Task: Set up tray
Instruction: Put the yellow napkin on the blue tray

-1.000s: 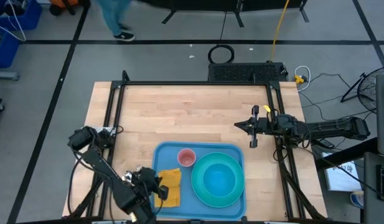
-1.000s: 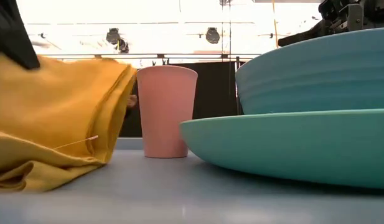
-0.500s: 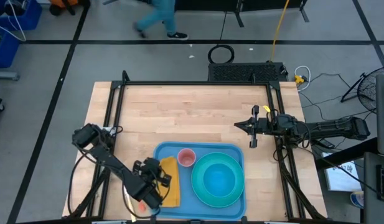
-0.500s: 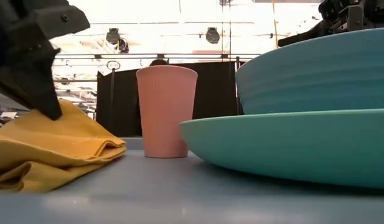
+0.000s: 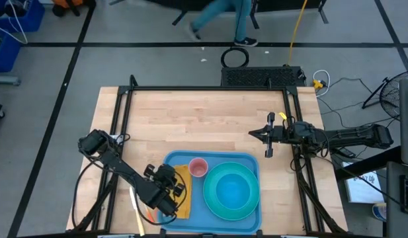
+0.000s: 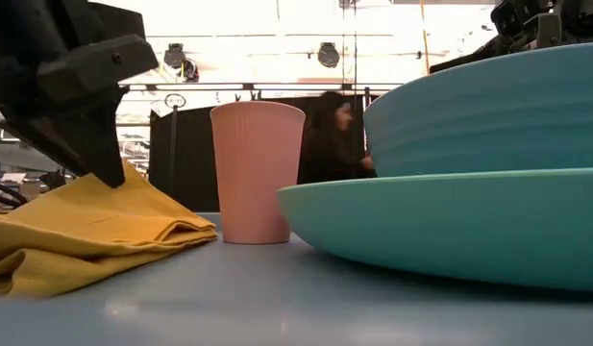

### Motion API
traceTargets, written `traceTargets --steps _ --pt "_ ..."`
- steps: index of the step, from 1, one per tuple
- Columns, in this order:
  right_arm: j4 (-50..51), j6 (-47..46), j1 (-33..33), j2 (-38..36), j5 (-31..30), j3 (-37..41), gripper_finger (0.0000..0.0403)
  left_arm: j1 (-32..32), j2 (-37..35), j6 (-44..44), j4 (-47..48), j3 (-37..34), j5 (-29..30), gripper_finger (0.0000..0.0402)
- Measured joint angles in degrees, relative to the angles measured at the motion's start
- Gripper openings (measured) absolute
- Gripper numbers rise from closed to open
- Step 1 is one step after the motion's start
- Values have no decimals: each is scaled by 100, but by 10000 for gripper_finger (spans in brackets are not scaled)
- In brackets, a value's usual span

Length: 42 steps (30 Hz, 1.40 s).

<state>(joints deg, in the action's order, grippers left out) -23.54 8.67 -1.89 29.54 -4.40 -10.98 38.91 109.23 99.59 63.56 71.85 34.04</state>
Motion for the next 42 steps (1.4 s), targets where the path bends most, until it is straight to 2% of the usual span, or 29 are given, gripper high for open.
traceTargets --steps 9,14,19,22,26,32,36,42 --pt "9 -2 0 -1 0 0 0 6 -470 -200 291 7 0 195" --pt "1 4 0 -2 0 0 0 133 -645 -732 -19 13 -268 201" --pt "-21 11 0 -2 0 -2 0 296 -489 -1500 -903 13 -79 159" --pt "-23 11 0 -2 0 -2 0 316 -390 -1867 -1291 13 110 103" --pt "-68 -26 0 -2 0 -2 0 222 -321 -1994 -1477 -64 43 17" --pt "-64 -26 0 -2 0 -4 0 149 -336 -2014 -1692 -293 -10 9" --pt "-61 -18 -1 -2 0 -4 0 94 -330 -2050 -2467 -727 -235 5" --pt "-42 32 -2 -2 0 -4 0 24 -332 -2052 -3018 -1114 -481 3"
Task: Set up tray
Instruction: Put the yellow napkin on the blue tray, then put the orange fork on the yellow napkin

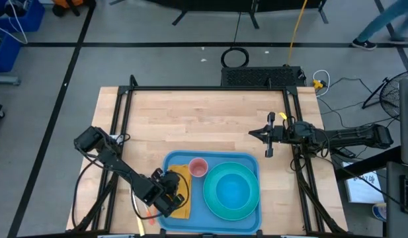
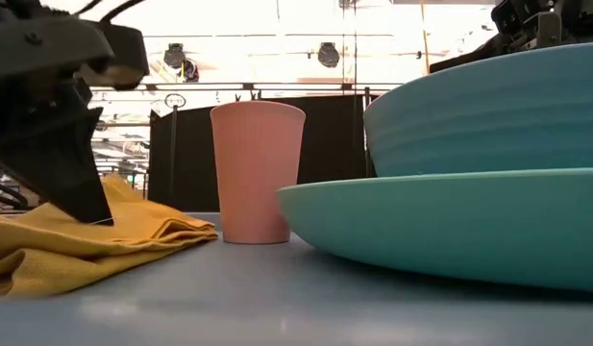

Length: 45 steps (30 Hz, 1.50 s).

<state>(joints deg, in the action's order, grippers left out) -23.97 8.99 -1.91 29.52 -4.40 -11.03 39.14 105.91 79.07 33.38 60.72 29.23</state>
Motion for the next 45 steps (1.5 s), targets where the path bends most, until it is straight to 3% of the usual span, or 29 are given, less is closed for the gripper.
traceTargets --steps 6,16,22,26,29,34,38,41,45 --pt "2 27 0 2 0 0 0 -94 -21 -95 -274 -287 -161 3" --pt "22 27 0 0 0 0 0 -98 -27 -194 -478 -482 172 5" --pt "22 27 0 2 0 0 0 -15 -177 -969 -271 -108 246 14" --pt "18 27 0 2 0 0 0 10 -417 -840 543 391 294 4" --pt "17 27 0 1 0 0 0 111 -565 20 1687 896 167 3" --pt "18 27 0 2 0 0 0 493 -549 2232 3597 1152 -843 4" --pt "18 -48 0 0 0 0 0 1111 -534 3599 3464 902 -1416 5" --pt "12 -126 0 2 0 0 0 1594 -555 4662 3341 794 -1080 5" --pt "11 -111 0 30 0 0 0 1617 -549 4834 3159 785 -806 6"
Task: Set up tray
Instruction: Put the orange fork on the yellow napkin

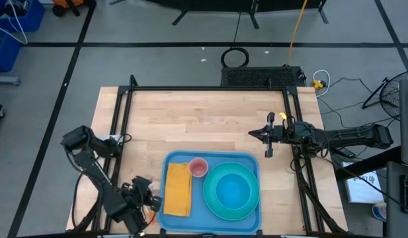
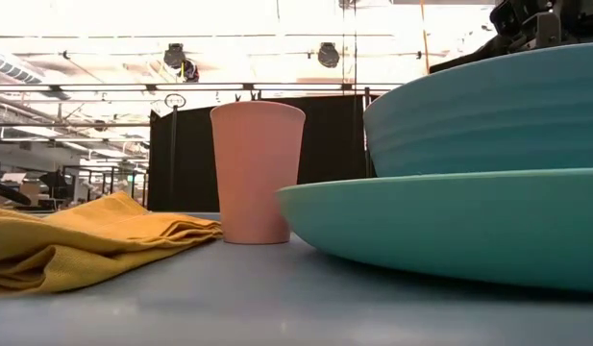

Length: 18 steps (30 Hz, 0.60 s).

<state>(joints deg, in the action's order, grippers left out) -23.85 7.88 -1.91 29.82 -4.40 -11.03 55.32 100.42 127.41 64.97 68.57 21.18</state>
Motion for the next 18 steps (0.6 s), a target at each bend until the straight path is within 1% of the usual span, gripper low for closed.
traceTargets --steps 2,5,8,12,15,18 --pt "-133 22 1 -1 0 0 0 -212 16 -16 17 -1 -234 10" --pt "-250 29 0 -6 0 0 0 -615 17 14 -31 -1 -504 33" --pt "-194 31 0 0 2 0 0 -885 20 135 -229 -1 -892 72" --pt "-175 141 1 -4 5 0 0 -1043 67 238 -348 -1 -1236 135" --pt "-222 318 0 -2 2 0 0 -1121 89 279 -378 -1 -1247 180" --pt "-362 278 1 -4 9 0 0 -1213 85 315 -471 0 -1266 210"
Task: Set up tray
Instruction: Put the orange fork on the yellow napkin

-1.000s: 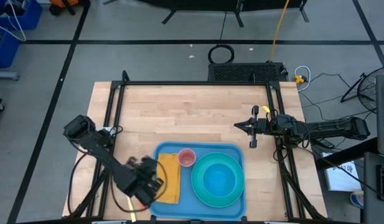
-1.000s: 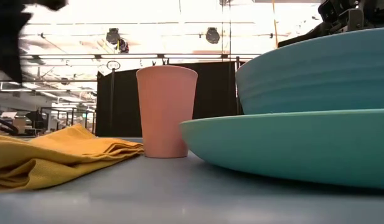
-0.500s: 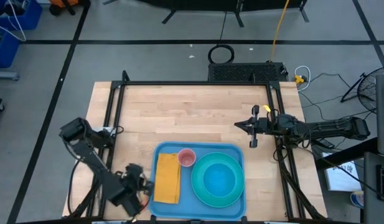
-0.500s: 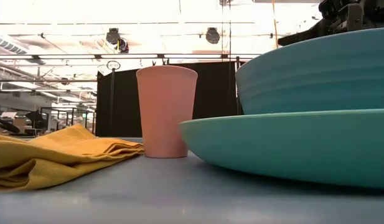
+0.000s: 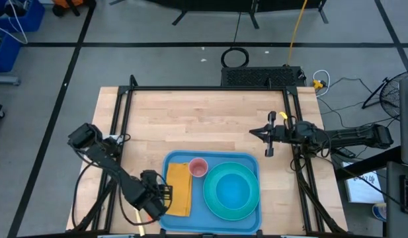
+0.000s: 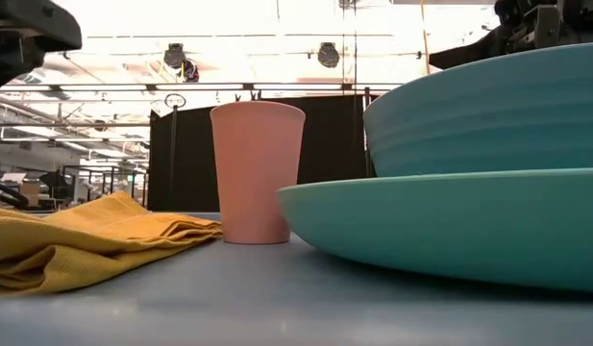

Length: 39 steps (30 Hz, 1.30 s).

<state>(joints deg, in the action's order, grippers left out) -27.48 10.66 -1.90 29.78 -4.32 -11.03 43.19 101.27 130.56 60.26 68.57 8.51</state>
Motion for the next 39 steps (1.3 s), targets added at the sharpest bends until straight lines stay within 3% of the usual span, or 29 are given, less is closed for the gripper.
traceTargets --steps 5,10,14,21,39 --pt "124 -354 0 0 4 0 0 -199 175 -5 25 3 -165 212" --pt "222 -398 1 2 9 0 0 -99 389 52 115 0 -571 184" --pt "200 -398 1 0 7 0 0 -31 430 68 152 2 -379 159" --pt "193 -392 1 0 0 0 0 44 442 67 447 1 -673 137" --pt "203 -383 1 0 -5 0 0 115 697 67 287 1 -526 186"
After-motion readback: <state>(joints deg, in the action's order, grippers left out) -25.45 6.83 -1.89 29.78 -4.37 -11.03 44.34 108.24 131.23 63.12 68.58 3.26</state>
